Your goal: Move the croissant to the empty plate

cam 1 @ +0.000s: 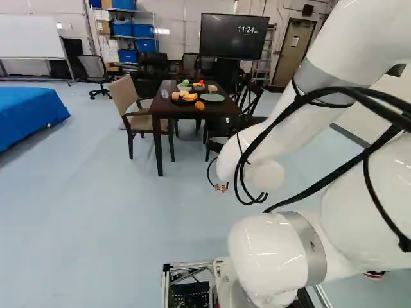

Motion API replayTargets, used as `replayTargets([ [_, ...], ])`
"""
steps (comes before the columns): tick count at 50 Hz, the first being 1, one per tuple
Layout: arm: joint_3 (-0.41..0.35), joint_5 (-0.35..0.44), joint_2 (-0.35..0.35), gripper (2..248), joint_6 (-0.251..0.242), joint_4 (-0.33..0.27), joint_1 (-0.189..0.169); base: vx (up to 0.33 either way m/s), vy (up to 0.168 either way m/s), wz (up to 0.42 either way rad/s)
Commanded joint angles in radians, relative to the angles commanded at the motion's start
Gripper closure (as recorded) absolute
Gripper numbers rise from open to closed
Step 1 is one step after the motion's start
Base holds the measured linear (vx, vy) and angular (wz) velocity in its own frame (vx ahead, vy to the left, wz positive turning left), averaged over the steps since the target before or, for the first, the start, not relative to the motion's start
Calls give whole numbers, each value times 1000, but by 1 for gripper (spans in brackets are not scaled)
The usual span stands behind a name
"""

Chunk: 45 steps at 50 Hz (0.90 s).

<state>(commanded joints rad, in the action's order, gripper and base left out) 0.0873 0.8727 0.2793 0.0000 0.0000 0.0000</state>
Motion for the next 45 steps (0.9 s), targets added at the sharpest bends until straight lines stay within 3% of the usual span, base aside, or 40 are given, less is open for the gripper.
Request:
replayTargets([
  [45, 0, 0, 0, 3, 0, 0, 0, 100, -2, -11],
])
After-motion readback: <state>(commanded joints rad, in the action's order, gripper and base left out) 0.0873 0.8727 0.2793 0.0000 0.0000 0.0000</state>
